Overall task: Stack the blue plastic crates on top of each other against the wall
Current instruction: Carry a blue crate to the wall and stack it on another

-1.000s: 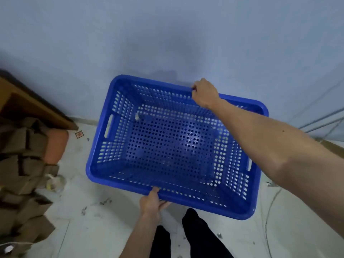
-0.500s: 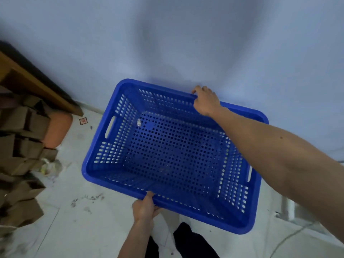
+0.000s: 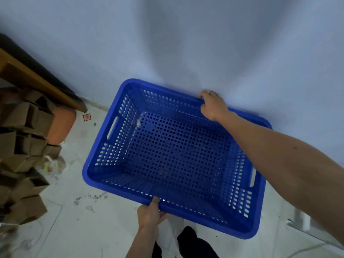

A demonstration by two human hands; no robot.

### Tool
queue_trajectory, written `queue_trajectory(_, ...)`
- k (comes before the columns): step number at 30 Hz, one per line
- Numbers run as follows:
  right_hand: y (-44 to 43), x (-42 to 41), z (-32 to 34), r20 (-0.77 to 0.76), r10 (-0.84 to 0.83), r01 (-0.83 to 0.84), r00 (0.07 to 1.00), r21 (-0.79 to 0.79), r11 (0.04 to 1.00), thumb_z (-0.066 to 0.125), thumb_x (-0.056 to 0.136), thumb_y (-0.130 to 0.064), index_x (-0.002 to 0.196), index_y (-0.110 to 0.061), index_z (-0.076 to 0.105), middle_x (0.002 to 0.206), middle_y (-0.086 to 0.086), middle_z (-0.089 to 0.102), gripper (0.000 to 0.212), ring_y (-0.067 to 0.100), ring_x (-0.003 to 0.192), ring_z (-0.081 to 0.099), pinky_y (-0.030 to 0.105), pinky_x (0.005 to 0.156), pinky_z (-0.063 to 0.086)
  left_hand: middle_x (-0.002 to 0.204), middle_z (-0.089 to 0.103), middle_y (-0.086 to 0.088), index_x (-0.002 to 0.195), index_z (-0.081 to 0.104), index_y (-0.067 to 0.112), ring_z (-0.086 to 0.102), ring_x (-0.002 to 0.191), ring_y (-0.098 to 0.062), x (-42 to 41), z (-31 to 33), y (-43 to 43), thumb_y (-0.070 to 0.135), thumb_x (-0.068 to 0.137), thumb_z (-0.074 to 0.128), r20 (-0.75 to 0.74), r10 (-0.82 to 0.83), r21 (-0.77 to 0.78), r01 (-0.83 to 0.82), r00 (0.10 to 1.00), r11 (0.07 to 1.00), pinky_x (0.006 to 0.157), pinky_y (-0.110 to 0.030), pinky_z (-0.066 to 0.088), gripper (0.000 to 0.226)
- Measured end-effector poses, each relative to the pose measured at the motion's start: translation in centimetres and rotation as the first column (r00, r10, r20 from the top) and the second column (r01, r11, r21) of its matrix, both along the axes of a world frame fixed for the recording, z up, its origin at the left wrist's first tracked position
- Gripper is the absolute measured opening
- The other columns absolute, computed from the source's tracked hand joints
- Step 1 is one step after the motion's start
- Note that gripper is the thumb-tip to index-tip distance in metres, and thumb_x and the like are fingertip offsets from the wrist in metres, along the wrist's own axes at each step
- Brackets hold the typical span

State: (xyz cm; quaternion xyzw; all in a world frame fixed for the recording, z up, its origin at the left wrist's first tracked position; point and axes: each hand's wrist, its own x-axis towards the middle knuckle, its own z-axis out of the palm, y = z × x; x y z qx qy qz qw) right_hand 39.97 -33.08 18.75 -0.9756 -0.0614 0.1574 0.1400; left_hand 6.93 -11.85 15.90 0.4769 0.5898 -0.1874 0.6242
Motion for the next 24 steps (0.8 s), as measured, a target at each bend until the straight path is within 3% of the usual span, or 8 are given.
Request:
queue_trajectory(5, -0.9, -0.2, -0.8, 0.033, 0.034, -0.032, 0.999, -0.060, 0.998, 0.048, 0.090, -0.012, 0.135, -0.016, 0.047, 0.139, 0.016, 0.046, 0.045, 0.036, 0.121, 0.047, 0.046, 0.103, 0.038, 0.095, 0.073, -0.019, 0.092, 0.062, 0.008, 0.074, 0.079, -0.035, -0.2, 0.3, -1.3, 0.012, 0.093, 0.066, -0.042, -0.008, -0.009, 0.007, 0.999, 1.000, 0.052, -0.033, 0.060, 0.006)
queue_trajectory(14, -1.6, -1.4, -0.1, -0.087, 0.028, -0.041, 0.996, -0.144, 0.989, 0.053, 0.091, -0.030, 0.150, -0.013, 0.026, 0.153, 0.016, 0.029, 0.067, 0.037, 0.134, 0.037, 0.048, 0.108, 0.035, 0.100, 0.073, -0.021, 0.103, 0.062, 0.004, 0.074, 0.084, -0.035, 0.7, 0.7, -0.6, 0.012, 0.094, 0.064, -0.040, -0.116, -0.055, 0.113, 0.992, 0.992, 0.058, -0.036, 0.063, 0.012)
queue_trajectory(17, -1.3, -3.4, 0.9, -0.108, 0.089, -0.105, 0.990, -0.151, 0.983, 0.053, 0.093, -0.035, 0.155, -0.015, 0.015, 0.158, 0.014, 0.021, 0.075, 0.036, 0.140, 0.031, 0.049, 0.112, 0.032, 0.100, 0.072, -0.018, 0.111, 0.060, 0.007, 0.076, 0.074, -0.034, 0.6, 1.3, -0.3, 0.029, 0.096, 0.062, -0.070, -0.279, -0.059, 0.275, 0.958, 0.960, 0.057, -0.037, 0.063, 0.026)
queue_trajectory(19, -1.1, -5.5, 1.4, -0.128, 0.112, -0.128, 0.985, -0.124, 0.984, 0.053, 0.094, -0.035, 0.156, -0.016, 0.012, 0.161, 0.011, 0.018, 0.076, 0.034, 0.143, 0.027, 0.049, 0.114, 0.031, 0.103, 0.070, -0.013, 0.118, 0.057, 0.009, 0.075, 0.077, -0.030, 0.5, 1.5, 0.7, 0.051, 0.095, 0.055, -0.161, -0.576, 0.000, 0.583, 0.802, 0.812, 0.066, -0.039, 0.063, 0.048)
queue_trajectory(21, -0.9, -8.1, 1.9, -0.165, 0.119, -0.136, 0.979, -0.094, 0.986, 0.053, 0.095, -0.035, 0.156, -0.018, 0.011, 0.161, 0.010, 0.019, 0.076, 0.032, 0.144, 0.026, 0.049, 0.116, 0.029, 0.109, 0.067, -0.010, 0.122, 0.056, 0.012, 0.071, 0.090, -0.027, 0.6, 1.8, 2.3, 0.065, 0.091, 0.046, -0.262, -0.814, 0.083, 0.852, 0.518, 0.516, 0.074, -0.036, 0.059, 0.063)
queue_trajectory(24, -0.8, -13.1, 2.6, -0.253, 0.080, -0.100, 0.964, -0.066, 0.993, 0.053, 0.096, -0.035, 0.156, -0.021, 0.014, 0.160, 0.010, 0.023, 0.073, 0.032, 0.142, 0.031, 0.049, 0.114, 0.032, 0.119, 0.067, -0.013, 0.118, 0.061, 0.009, 0.064, 0.108, -0.029, 1.9, 2.3, 5.1, 0.067, 0.092, 0.039, -0.386, -0.913, 0.194, 0.979, 0.130, 0.057, 0.091, -0.038, 0.051, 0.068)
